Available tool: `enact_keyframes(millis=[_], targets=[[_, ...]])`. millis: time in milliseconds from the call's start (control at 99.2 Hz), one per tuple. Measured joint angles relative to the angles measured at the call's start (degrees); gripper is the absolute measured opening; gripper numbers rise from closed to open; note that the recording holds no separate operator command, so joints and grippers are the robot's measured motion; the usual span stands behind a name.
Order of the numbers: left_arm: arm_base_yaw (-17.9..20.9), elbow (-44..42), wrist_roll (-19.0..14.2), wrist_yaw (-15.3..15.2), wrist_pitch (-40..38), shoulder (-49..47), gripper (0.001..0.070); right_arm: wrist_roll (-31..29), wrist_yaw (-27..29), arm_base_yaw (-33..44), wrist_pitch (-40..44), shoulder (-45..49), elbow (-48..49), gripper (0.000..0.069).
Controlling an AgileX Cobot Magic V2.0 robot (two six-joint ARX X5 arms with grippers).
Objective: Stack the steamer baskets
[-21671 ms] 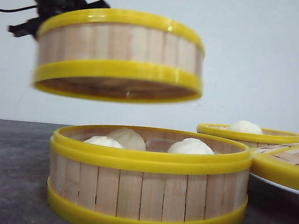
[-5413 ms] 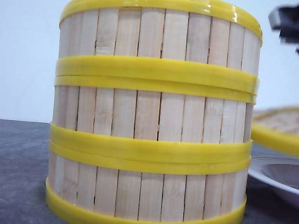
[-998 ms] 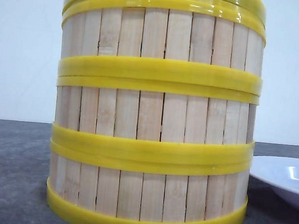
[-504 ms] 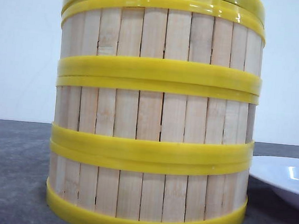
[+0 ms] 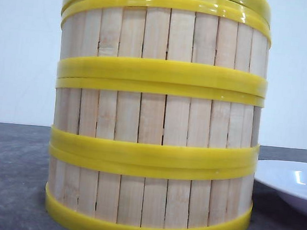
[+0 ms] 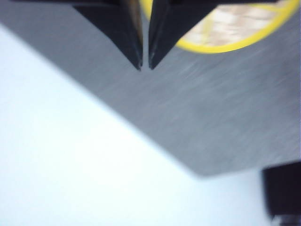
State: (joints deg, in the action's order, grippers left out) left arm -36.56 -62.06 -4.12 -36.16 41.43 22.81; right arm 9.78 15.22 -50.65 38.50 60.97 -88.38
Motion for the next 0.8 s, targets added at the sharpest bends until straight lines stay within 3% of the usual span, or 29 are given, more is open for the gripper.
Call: enact_keyframes(millis=[121, 212, 312, 443, 796], targets=[[-0.02, 10.16, 0.46, -0.98, -6.32, -8.96, 0.0015, 4.22, 3.76, 7.50, -17.66, -13.77, 21.57, 0.0017], [-0.02, 15.23, 0.52, -0.98, -6.88, -11.98, 0.0015, 5.70, 4.11, 15.06, -28.81, -22.53, 36.30, 0.0017], [-0.07, 16.65, 0.50, -0.96, -4.48, -12.35, 0.0015, 5.86, 1.16, 22.67, -31.10, -29.33, 46.16, 0.0017], [-0.07, 16.61, 0.48, -0.96, -3.87, -12.41, 0.0015, 5.84, -4.74, 27.36, -26.84, -32.74, 47.91, 0.0017], [-0.07, 16.59, 0.48, -0.98, -3.80, -12.44, 0.0015, 5.84, -4.59, 27.89, -27.28, -35.39, 47.69, 0.0017]])
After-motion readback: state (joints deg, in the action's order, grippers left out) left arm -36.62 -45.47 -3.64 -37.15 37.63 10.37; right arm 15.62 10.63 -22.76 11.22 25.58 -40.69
